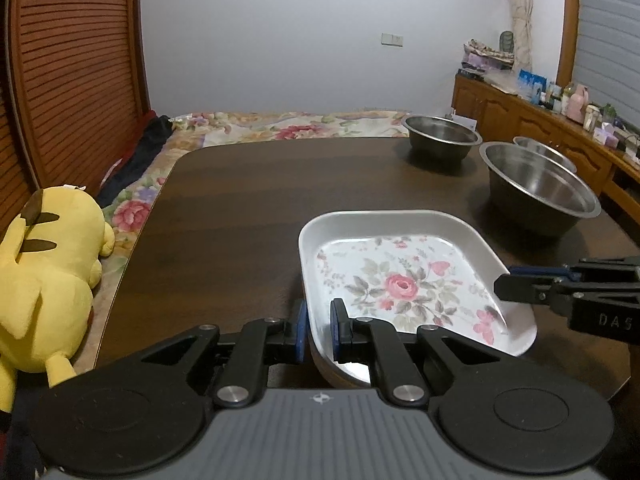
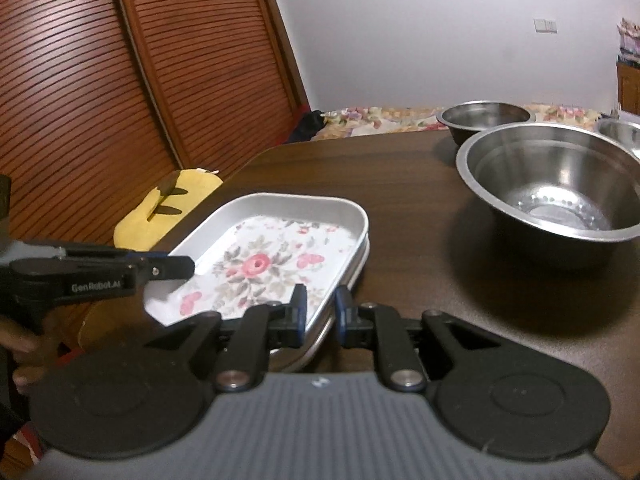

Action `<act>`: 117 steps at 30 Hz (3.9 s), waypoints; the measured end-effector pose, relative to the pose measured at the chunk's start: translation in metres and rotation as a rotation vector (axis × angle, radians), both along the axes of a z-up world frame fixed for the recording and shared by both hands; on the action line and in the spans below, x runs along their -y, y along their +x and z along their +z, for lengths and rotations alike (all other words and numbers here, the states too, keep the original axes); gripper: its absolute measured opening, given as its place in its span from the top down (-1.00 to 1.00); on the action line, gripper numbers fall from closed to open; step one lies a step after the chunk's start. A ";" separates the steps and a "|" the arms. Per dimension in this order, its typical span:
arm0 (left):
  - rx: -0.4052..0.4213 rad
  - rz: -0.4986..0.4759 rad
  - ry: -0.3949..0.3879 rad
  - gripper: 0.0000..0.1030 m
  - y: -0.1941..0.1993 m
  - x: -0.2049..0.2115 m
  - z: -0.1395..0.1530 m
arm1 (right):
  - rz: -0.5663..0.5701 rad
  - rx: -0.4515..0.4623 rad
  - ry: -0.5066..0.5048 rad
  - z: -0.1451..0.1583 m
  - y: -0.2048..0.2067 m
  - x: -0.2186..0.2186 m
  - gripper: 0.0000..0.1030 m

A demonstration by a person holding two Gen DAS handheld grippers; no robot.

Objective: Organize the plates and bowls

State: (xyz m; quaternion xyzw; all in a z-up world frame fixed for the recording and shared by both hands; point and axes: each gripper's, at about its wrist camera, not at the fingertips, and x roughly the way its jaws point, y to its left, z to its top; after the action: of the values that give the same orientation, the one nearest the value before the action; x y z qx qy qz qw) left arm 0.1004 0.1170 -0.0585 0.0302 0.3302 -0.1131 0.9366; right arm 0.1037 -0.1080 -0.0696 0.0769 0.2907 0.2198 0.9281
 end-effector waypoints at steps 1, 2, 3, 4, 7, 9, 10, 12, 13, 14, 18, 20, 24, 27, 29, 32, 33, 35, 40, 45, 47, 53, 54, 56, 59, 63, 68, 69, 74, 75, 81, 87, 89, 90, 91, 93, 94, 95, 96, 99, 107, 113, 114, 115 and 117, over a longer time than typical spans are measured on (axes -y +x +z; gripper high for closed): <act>-0.003 0.002 -0.003 0.77 0.000 -0.001 -0.001 | 0.000 0.007 -0.007 0.000 0.000 0.000 0.68; -0.005 0.003 -0.007 0.77 0.000 -0.002 -0.002 | 0.000 0.012 -0.010 0.000 0.000 -0.001 0.68; -0.008 0.004 -0.010 0.77 -0.001 -0.003 -0.003 | 0.000 0.016 -0.012 -0.001 0.000 -0.001 0.68; -0.010 0.004 -0.011 0.77 -0.001 -0.003 -0.004 | 0.001 0.020 -0.016 -0.001 0.000 -0.001 0.68; -0.012 0.009 -0.006 0.77 -0.002 -0.003 -0.005 | 0.004 0.032 -0.028 -0.003 -0.001 -0.002 0.68; -0.014 0.010 -0.008 0.77 -0.002 -0.003 -0.005 | 0.007 0.035 -0.028 -0.003 0.000 -0.003 0.68; -0.016 0.011 -0.012 0.77 -0.002 -0.003 -0.005 | 0.008 0.033 -0.025 -0.003 0.001 -0.003 0.68; -0.018 0.012 -0.017 0.77 -0.001 -0.003 -0.005 | 0.010 0.029 -0.016 -0.003 0.002 -0.002 0.68; -0.017 0.014 -0.016 0.77 -0.002 -0.001 -0.005 | 0.010 0.027 -0.013 -0.003 0.002 -0.002 0.68; -0.016 0.014 -0.015 0.77 -0.002 -0.001 -0.005 | 0.010 0.026 -0.009 -0.003 0.002 -0.002 0.68; -0.008 0.019 -0.020 0.74 -0.002 -0.002 -0.003 | 0.015 0.028 -0.007 -0.005 0.001 0.000 0.67; 0.000 0.022 -0.024 0.69 -0.003 -0.004 -0.001 | 0.010 0.033 -0.006 -0.004 0.000 0.002 0.67; 0.020 0.026 -0.030 0.56 -0.002 -0.003 0.006 | -0.004 0.058 -0.010 0.000 -0.004 0.007 0.67; 0.039 0.022 -0.035 0.44 -0.002 0.000 0.013 | -0.015 0.077 -0.001 0.006 -0.008 0.015 0.67; 0.047 0.014 -0.037 0.41 -0.001 0.004 0.017 | -0.025 0.096 0.003 0.012 -0.010 0.022 0.67; 0.055 -0.001 -0.030 0.31 0.002 0.014 0.022 | -0.057 0.134 0.009 0.022 -0.013 0.039 0.67; 0.058 -0.007 -0.027 0.26 0.002 0.017 0.022 | -0.075 0.147 0.012 0.025 -0.014 0.047 0.67; 0.066 -0.025 -0.023 0.24 0.006 0.028 0.025 | -0.110 0.175 0.011 0.030 -0.016 0.064 0.66; 0.082 -0.082 -0.028 -0.01 0.017 0.061 0.030 | -0.217 0.215 -0.009 0.036 -0.013 0.108 0.66; 0.093 -0.148 -0.028 -0.26 0.030 0.100 0.032 | -0.291 0.211 0.001 0.032 -0.005 0.153 0.66; 0.095 -0.172 -0.023 -0.27 0.037 0.116 0.032 | -0.318 0.203 0.012 0.029 0.000 0.166 0.57; 0.096 -0.214 -0.034 -0.32 0.051 0.150 0.031 | -0.380 0.191 -0.001 0.012 0.016 0.183 0.32; 0.093 -0.218 -0.039 -0.32 0.054 0.153 0.031 | -0.384 0.187 0.002 0.010 0.019 0.185 0.32; 0.087 -0.222 -0.046 -0.32 0.060 0.159 0.029 | -0.389 0.172 0.015 0.006 0.025 0.187 0.31; 0.069 -0.227 -0.052 -0.31 0.068 0.165 0.027 | -0.390 0.152 0.044 0.000 0.031 0.190 0.28; 0.054 -0.231 -0.063 -0.31 0.076 0.170 0.026 | -0.396 0.134 0.090 -0.004 0.033 0.194 0.23; 0.041 -0.218 -0.061 -0.17 0.086 0.177 0.021 | -0.391 0.119 0.117 -0.006 0.036 0.195 0.23; 0.042 -0.217 -0.055 -0.14 0.087 0.179 0.020 | -0.390 0.116 0.120 -0.007 0.037 0.195 0.23; 0.029 -0.220 -0.061 -0.05 0.090 0.184 0.015 | -0.384 0.106 0.127 -0.008 0.040 0.193 0.23; 0.027 -0.219 -0.062 -0.01 0.090 0.184 0.014 | -0.380 0.105 0.127 -0.008 0.040 0.192 0.23; 0.027 -0.201 -0.074 0.20 0.091 0.184 0.013 | -0.364 0.102 0.116 -0.010 0.045 0.188 0.28; 0.030 -0.196 -0.075 0.28 0.092 0.185 0.013 | -0.351 0.104 0.119 -0.009 0.046 0.183 0.40; 0.031 -0.194 -0.073 0.28 0.092 0.184 0.013 | -0.348 0.102 0.123 -0.010 0.047 0.183 0.42; 0.032 -0.193 -0.072 0.28 0.092 0.184 0.012 | -0.348 0.100 0.124 -0.010 0.048 0.183 0.43; 0.032 -0.193 -0.072 0.28 0.092 0.184 0.012 | -0.348 0.101 0.122 -0.010 0.048 0.182 0.43; 0.031 -0.192 -0.071 0.30 0.093 0.185 0.011 | -0.347 0.101 0.116 -0.010 0.049 0.181 0.47; 0.031 -0.193 -0.071 0.33 0.092 0.185 0.011 | -0.346 0.101 0.114 -0.010 0.049 0.180 0.47; 0.030 -0.193 -0.070 0.39 0.093 0.185 0.011 | -0.346 0.102 0.113 -0.010 0.049 0.180 0.48; 0.029 -0.190 -0.068 0.45 0.093 0.186 0.010 | -0.344 0.103 0.111 -0.010 0.049 0.180 0.49; 0.028 -0.190 -0.067 0.49 0.092 0.186 0.010 | -0.345 0.106 0.107 -0.010 0.048 0.179 0.51; 0.042 -0.203 -0.065 0.50 0.080 0.183 0.017 | -0.342 0.125 0.102 -0.008 0.040 0.178 0.52; 0.051 -0.228 -0.082 0.50 0.062 0.177 0.027 | -0.334 0.166 0.074 0.003 0.023 0.176 0.52; 0.051 -0.231 -0.086 0.50 0.060 0.176 0.027 | -0.328 0.168 0.076 0.005 0.020 0.176 0.52; 0.050 -0.233 -0.089 0.50 0.057 0.175 0.028 | -0.324 0.169 0.080 0.006 0.016 0.177 0.52; 0.048 -0.238 -0.090 0.50 0.052 0.173 0.028 | -0.321 0.172 0.084 0.008 0.010 0.177 0.51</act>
State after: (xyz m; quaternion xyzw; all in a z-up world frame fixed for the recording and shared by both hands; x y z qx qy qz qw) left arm 0.1521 -0.0562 -0.0305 0.0297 0.2965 -0.2375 0.9245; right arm 0.1142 -0.2854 -0.0615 0.1421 0.1848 0.0866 0.9686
